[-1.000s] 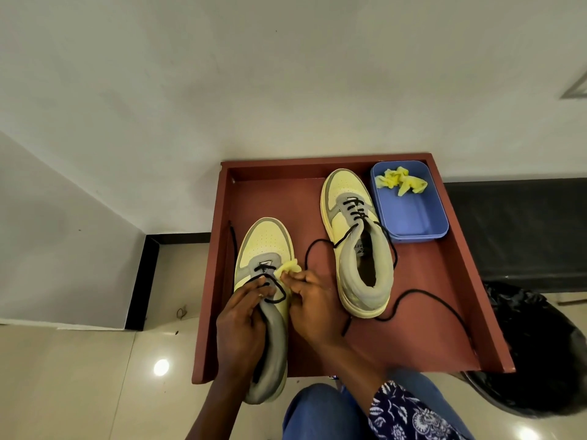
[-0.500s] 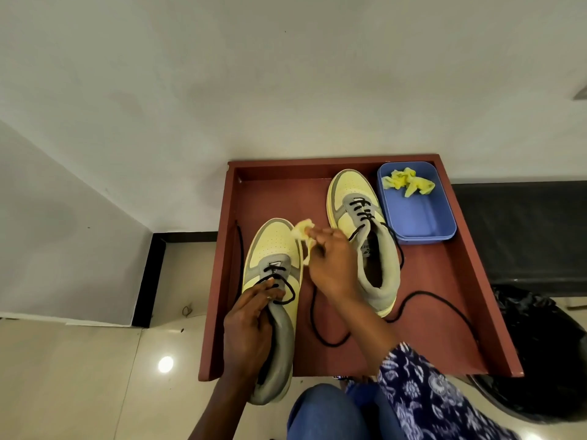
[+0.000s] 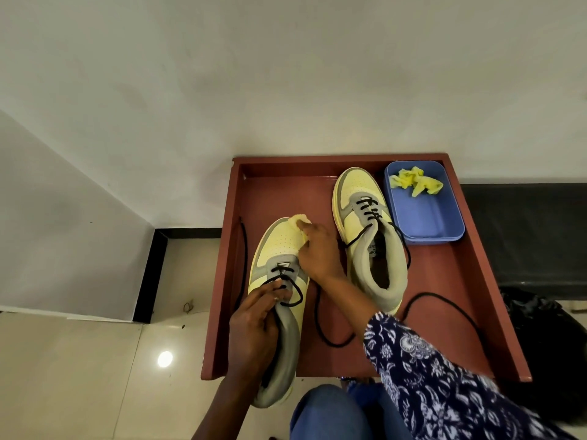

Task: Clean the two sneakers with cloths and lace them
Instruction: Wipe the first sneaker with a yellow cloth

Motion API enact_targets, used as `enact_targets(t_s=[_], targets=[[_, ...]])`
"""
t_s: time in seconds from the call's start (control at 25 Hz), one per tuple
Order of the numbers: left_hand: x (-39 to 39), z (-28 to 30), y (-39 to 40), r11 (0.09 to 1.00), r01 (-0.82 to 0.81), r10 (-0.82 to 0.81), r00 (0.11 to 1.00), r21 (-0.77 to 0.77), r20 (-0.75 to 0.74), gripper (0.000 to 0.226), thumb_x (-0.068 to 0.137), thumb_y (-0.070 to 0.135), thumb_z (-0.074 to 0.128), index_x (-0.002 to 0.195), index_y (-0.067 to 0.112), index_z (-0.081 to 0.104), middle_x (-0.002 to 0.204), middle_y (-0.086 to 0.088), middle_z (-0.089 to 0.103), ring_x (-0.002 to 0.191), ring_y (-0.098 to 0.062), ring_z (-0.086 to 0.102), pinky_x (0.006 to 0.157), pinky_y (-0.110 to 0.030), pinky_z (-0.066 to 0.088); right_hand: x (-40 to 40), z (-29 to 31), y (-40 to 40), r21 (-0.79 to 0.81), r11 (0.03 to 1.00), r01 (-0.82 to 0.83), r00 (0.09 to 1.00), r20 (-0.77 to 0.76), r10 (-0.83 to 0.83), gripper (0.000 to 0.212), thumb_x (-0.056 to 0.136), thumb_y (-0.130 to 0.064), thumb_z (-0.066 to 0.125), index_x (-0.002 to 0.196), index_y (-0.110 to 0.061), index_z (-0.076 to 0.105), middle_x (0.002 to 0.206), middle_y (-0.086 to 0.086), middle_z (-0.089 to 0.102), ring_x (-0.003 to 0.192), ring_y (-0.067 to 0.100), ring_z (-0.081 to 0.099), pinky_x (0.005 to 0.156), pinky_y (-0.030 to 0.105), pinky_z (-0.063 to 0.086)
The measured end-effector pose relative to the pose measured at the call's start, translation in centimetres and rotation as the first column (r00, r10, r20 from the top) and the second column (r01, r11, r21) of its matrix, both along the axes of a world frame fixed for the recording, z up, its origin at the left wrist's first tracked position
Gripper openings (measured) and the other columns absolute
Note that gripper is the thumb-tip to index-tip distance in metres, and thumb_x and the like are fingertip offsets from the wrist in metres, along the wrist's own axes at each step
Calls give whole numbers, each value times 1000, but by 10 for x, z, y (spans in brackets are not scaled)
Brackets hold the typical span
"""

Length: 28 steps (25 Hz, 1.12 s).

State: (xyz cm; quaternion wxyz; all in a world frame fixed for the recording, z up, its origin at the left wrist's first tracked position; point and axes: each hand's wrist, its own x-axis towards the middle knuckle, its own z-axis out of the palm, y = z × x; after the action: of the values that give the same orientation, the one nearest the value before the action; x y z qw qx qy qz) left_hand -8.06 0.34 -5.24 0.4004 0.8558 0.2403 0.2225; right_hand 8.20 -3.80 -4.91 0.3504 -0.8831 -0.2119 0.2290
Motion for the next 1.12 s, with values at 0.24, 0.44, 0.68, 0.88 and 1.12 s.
enact_targets(t_s=[0.24, 0.44, 0.68, 0.88, 1.12], targets=[[-1, 0, 0, 1000, 6, -6, 1000, 1, -3, 36, 82, 7, 39, 99, 16, 70, 112, 6, 62, 114, 0, 50, 97, -2, 35, -34, -10, -29, 135, 991, -19, 998, 54, 11, 50, 86, 5, 45, 133, -9, 48, 145, 7, 42, 135, 18, 38, 107, 14, 23], [-1, -2, 1, 1000, 21, -21, 1000, 5, -2, 37, 82, 11, 38, 99, 15, 71, 113, 7, 62, 114, 3, 50, 96, -1, 35, -24, -15, -27, 178, 947, -267, 930, 304, 205, 41, 75, 6, 49, 112, 3, 64, 121, 22, 61, 115, 32, 59, 104, 18, 30], [0, -4, 1, 1000, 17, -17, 1000, 25, 15, 37, 83, 14, 37, 99, 15, 70, 110, 10, 60, 112, 5, 49, 96, -2, 37, 2, 9, 10, -196, 708, -679, 656, 271, 704, 42, 76, 11, 50, 114, 0, 64, 123, 16, 62, 119, 30, 55, 102, 36, 40], [-1, -6, 2, 998, 23, -24, 1000, 56, 10, 34, 76, -5, 49, 98, 10, 71, 109, 7, 60, 109, 4, 49, 93, 0, 37, 2, 10, 36, -283, 601, -747, 575, 179, 799, 42, 75, 10, 49, 111, -2, 66, 116, 16, 66, 112, 34, 57, 89, 44, 47], [-1, -5, 0, 1000, 15, -15, 1000, -8, 14, 34, 78, -2, 47, 100, 14, 70, 111, 8, 62, 111, 1, 54, 93, -8, 43, 15, 17, 45, -379, 509, -773, 460, 219, 861, 37, 86, 4, 46, 117, -5, 63, 120, 14, 64, 115, 29, 56, 90, 38, 48]])
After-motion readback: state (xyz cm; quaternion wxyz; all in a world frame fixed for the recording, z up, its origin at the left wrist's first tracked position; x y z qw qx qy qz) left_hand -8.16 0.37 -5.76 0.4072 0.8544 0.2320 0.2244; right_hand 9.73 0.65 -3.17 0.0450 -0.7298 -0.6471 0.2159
